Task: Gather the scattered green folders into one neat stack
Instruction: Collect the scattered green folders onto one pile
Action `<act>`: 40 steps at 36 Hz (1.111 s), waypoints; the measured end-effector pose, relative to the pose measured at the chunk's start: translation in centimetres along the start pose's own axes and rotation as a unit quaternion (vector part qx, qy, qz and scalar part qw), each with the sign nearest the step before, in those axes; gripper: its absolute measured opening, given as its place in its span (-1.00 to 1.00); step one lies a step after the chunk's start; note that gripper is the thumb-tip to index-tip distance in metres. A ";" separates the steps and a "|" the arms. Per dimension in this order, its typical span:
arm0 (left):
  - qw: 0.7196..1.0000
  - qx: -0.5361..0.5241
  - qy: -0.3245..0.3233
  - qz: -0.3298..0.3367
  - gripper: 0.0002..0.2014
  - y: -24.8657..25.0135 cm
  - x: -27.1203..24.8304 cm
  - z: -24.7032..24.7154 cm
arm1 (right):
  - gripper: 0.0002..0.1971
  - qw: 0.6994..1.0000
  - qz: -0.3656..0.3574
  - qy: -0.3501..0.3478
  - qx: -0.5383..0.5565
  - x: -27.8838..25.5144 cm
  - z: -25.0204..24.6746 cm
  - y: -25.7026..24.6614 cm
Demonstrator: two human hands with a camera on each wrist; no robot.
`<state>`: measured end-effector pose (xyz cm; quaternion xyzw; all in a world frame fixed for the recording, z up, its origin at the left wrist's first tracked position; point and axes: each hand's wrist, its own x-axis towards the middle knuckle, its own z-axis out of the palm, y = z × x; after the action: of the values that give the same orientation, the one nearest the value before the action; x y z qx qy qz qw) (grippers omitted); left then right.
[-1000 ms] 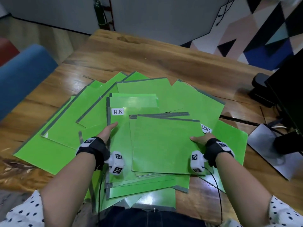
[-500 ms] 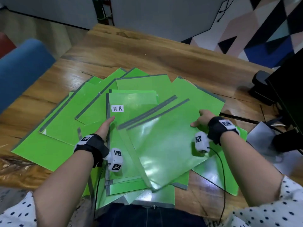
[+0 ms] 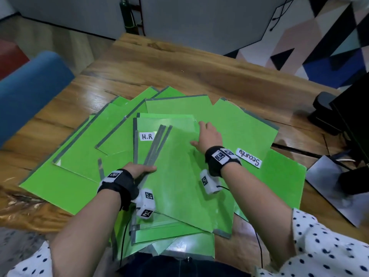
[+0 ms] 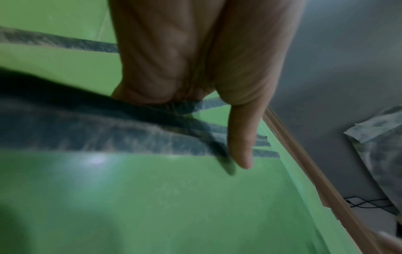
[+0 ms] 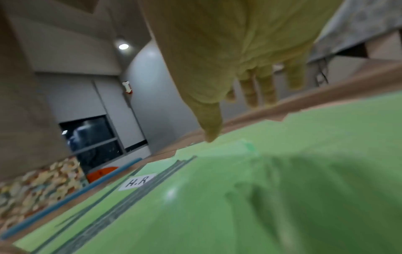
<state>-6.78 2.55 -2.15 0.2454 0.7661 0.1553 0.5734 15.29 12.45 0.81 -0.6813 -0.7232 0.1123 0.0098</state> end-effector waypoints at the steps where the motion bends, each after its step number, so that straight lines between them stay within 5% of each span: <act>1: 1.000 -0.002 0.005 -0.004 -0.39 0.0 0.0 0.1 | -0.29 0.999 0.033 -0.013 0.008 -0.5 0.5 0.7; 5: 1.000 -0.019 0.012 -0.007 -0.41 0.4 -0.1 0.4 | -0.39 0.965 0.236 -0.100 0.060 -2.6 1.8 4.6; 8: 0.998 -0.054 -0.014 -0.009 -0.53 1.2 -1.3 1.2 | -0.53 0.931 0.262 -0.228 0.109 -4.4 2.9 6.4; 10: 0.995 -0.090 -0.039 -0.007 -0.54 1.5 -1.8 1.6 | -0.40 0.909 0.279 -0.254 0.177 -5.4 3.8 6.5; 13: 0.995 -0.101 -0.012 -0.006 -0.39 1.2 -0.9 1.7 | 0.04 0.893 0.310 -0.215 0.246 -5.7 5.3 6.0; 15: 0.995 -0.096 0.033 0.005 -0.28 1.1 -0.6 1.7 | 0.12 0.891 0.314 -0.205 0.255 -6.0 4.9 5.3; 19: 0.992 -0.104 0.074 0.012 -0.02 0.6 0.1 1.9 | -0.19 0.899 0.279 -0.164 0.294 -5.8 4.0 5.7; 22: 0.993 -0.108 0.050 0.007 0.05 0.4 0.6 1.9 | -0.14 0.919 0.234 -0.135 0.286 -5.0 3.5 5.7; 27: 0.995 -0.086 0.042 -0.005 0.04 0.6 1.0 1.9 | -0.10 0.957 0.164 -0.127 0.204 -4.4 3.0 4.0; 35: 0.994 0.010 0.112 -0.015 -0.17 1.9 1.4 2.4 | -0.45 0.979 0.107 -0.151 0.088 -5.1 4.3 4.5; 40: 0.994 0.029 0.106 -0.017 -0.16 2.2 1.7 2.2 | -0.66 0.963 0.241 -0.032 0.113 -4.5 3.9 10.0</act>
<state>-4.66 5.19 -3.03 0.2313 0.8306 0.1484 0.4843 24.84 7.85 -4.10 -0.8259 -0.5202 0.2142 0.0364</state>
